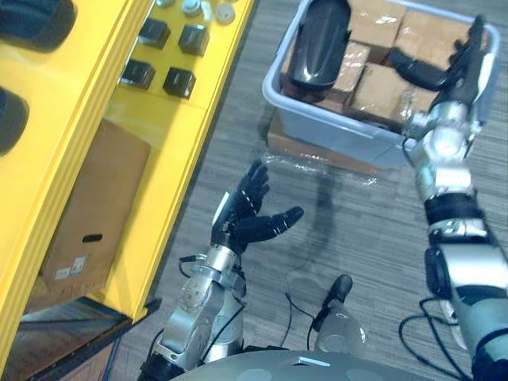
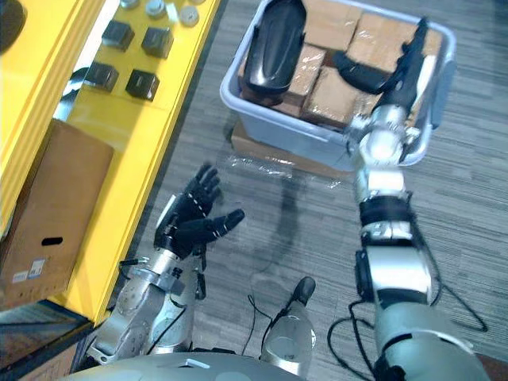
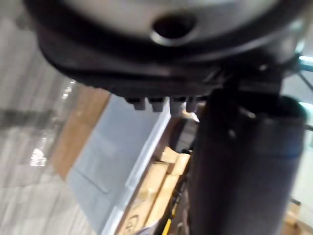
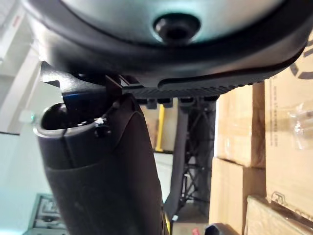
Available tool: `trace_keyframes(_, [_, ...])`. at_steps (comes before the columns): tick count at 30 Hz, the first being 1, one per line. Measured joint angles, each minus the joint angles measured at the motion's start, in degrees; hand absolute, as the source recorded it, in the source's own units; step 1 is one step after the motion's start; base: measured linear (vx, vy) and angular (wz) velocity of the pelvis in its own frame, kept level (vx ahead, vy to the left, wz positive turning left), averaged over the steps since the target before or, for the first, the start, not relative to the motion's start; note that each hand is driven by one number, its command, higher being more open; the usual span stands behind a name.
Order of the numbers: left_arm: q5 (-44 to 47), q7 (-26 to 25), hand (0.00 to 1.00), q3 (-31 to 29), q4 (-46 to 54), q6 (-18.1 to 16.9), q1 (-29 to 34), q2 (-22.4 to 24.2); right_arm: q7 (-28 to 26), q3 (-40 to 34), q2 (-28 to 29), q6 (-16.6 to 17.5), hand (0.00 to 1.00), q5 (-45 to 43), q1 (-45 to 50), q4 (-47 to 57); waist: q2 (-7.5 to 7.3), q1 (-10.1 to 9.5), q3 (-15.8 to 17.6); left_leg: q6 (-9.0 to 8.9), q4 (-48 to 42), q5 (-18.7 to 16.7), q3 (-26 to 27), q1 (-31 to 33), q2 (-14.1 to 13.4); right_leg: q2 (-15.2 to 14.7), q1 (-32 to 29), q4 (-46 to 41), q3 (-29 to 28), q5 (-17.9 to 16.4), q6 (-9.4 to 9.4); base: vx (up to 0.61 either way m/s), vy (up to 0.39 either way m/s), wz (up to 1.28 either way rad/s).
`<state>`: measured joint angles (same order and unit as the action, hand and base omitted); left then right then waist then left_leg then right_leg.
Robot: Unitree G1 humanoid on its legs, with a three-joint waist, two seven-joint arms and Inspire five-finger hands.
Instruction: Walk over and take three plastic housings, then place them on the shelf
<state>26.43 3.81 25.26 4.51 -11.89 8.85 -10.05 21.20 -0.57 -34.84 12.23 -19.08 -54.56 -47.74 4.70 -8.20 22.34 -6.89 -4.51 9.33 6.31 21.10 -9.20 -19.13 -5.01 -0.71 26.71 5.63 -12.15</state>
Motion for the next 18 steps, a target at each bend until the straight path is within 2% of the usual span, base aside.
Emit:
trace_keyframes(4, [0.34,0.14,1.00,1.82,-2.81,-0.78,-0.61,0.33,1.71,4.21,-3.79,-2.54,1.00,-2.07,-7.17,-9.65,1.27,-2.06,1.19,0.35,0.04,0.30,-1.38,0.83,0.85,-0.44,0.10,-0.09,1.64,0.08,-0.13,-0.02,0.023,0.19])
trace_keyframes(6, [0.56,0.11,1.00,1.87,-4.20,-2.34,-0.79,0.61,2.00,6.12,-4.18,-3.60,1.00,-2.46,-10.44,-13.58,1.51,-2.76,1.33,0.39,0.56,0.84,-1.75,1.61,0.96,-0.42,-0.32,-0.07,2.21,0.08,-0.13,-0.02,0.013,0.17])
trace_keyframes(9, [1.03,0.05,1.00,2.74,-7.31,-3.19,-2.40,1.26,2.66,8.74,-6.73,-5.52,1.00,-4.39,-15.44,-18.10,3.18,-4.25,2.86,0.62,1.69,1.88,-3.40,2.54,1.66,-0.51,-0.30,-0.11,4.03,0.08,-0.13,-0.03,0.022,0.25])
trace_keyframes(12, [1.03,0.05,1.00,3.50,-9.70,-3.64,-2.46,1.22,2.91,10.98,-8.07,-6.79,1.00,-4.41,-17.82,-19.74,3.44,-5.87,3.17,0.66,2.93,2.65,-3.90,2.98,1.87,-0.51,-0.88,-0.14,4.65,0.08,-0.14,-0.02,0.025,0.12])
trace_keyframes(18, [2.72,0.09,1.00,4.04,-11.31,-4.79,-2.32,1.17,2.25,15.68,-8.58,-8.93,1.00,-4.50,-23.43,-20.66,3.53,-6.78,4.34,0.69,3.12,2.69,-4.77,3.58,2.15,-0.51,-1.06,-0.17,5.97,0.08,-0.14,-0.01,0.011,0.08])
